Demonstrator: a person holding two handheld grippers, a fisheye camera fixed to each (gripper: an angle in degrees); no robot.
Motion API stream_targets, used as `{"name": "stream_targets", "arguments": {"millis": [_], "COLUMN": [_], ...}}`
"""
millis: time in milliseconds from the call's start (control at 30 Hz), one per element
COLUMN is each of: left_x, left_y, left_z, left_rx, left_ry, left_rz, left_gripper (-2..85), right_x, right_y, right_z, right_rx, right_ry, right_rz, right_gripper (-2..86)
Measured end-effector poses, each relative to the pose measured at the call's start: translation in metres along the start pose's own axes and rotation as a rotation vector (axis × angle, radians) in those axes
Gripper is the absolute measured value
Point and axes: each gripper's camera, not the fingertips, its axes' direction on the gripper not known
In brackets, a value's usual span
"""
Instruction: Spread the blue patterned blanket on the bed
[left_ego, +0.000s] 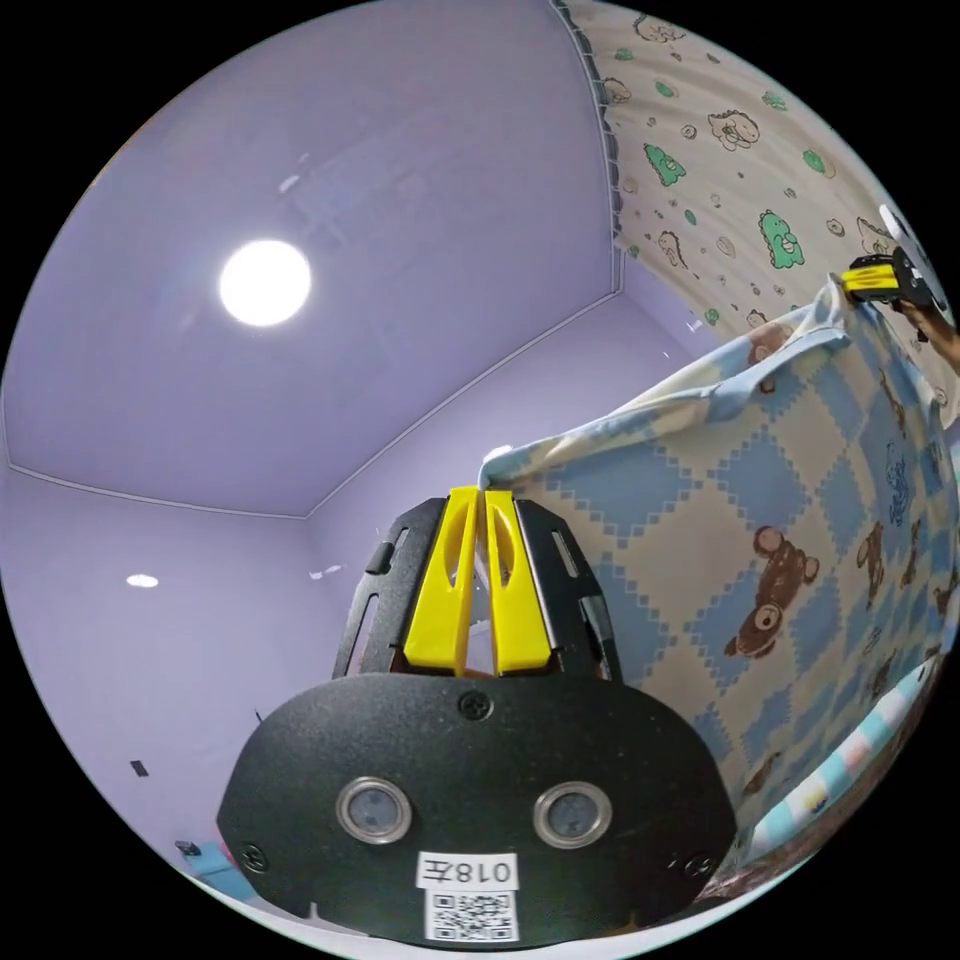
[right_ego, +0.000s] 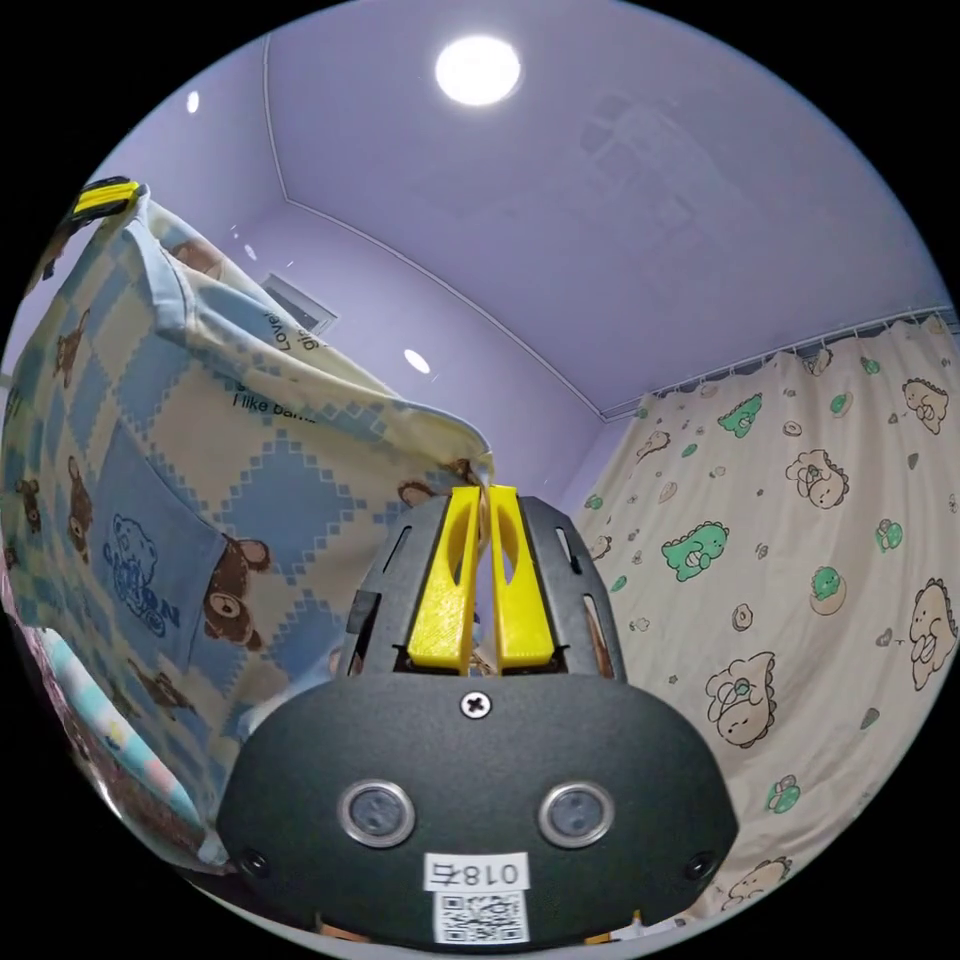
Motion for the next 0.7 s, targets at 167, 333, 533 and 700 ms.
{"name": "stream_targets", "arguments": {"millis": [167, 333, 533, 700], "left_x": [0.024, 0.087, 0.212, 0.335], "left_y": [0.012, 0.045, 0.142, 0.250], "left_z": [0.009, 0.093, 0.257, 0.403], "left_rx": [0.018, -0.052, -0.246, -0.429], "left_ry": [-0.007, 0.058, 0.193, 0.332], "left_rz": [0.094, 0.161, 0.216, 0.234], "left_gripper": [-0.8, -0.9, -0.8, -0.8], "right_x": [-0.013, -0.034, -0.097, -0.179], "right_y": [-0.002, 0.001, 0.034, 0.085], "right_z": [0.035, 0.125, 0.303, 0.484], "right_rx": [-0.041, -0.137, -0.299, -0.485], "right_ry": [-0.038, -0.140, -0.255, -0.362], "right_rz": [-0.088, -0.116, -0.151, -0.203], "right_gripper": [0.5, 0.5, 0.6, 0.7]}}
